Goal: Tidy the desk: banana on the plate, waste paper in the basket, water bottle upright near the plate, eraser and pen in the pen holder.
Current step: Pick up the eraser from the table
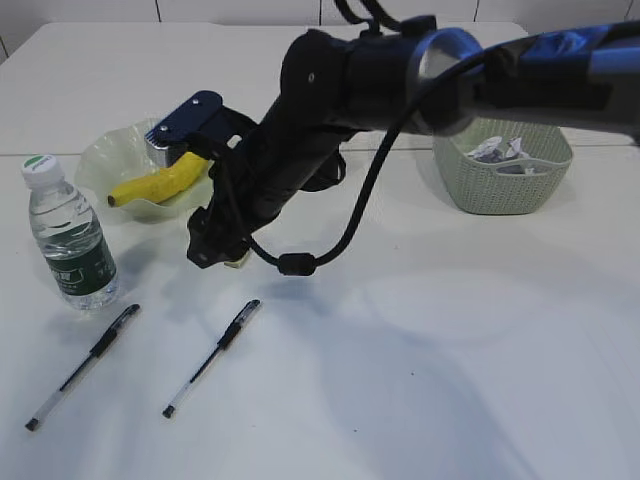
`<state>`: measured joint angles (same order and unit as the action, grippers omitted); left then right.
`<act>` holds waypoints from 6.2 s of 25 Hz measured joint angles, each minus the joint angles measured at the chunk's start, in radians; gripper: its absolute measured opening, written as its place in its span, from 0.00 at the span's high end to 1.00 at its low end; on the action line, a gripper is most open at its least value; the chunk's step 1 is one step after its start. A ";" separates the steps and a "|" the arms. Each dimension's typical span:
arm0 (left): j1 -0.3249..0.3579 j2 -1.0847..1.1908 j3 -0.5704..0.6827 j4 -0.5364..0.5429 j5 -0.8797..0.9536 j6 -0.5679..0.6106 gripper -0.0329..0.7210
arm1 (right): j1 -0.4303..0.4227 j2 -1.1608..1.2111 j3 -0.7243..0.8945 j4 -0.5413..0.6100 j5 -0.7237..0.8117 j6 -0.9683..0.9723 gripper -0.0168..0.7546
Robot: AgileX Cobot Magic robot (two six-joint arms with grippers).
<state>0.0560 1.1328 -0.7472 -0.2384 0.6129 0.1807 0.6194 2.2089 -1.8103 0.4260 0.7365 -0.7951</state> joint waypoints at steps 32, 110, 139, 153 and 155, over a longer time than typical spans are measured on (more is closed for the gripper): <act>-0.002 -0.118 0.000 -0.371 0.233 0.317 0.34 | -0.021 -0.472 -0.002 -0.354 0.505 0.488 0.37; -0.406 1.096 -0.787 -0.032 -0.029 0.171 0.34 | -0.044 -0.876 0.602 -0.391 0.496 0.675 0.37; -0.468 1.107 -0.787 0.203 -0.093 -0.145 0.53 | -0.044 -0.876 0.602 -0.390 0.500 0.675 0.38; -0.468 1.107 -0.787 0.203 -0.084 -0.145 0.64 | -0.044 -0.876 0.602 -0.390 0.500 0.675 0.38; -0.468 1.107 -0.787 0.203 -0.083 -0.145 0.64 | -0.044 -0.876 0.602 -0.390 0.500 0.675 0.38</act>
<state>-0.4123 2.2399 -1.5342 -0.0359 0.5304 0.0353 0.5750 1.3328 -1.2087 0.0356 1.2366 -0.1203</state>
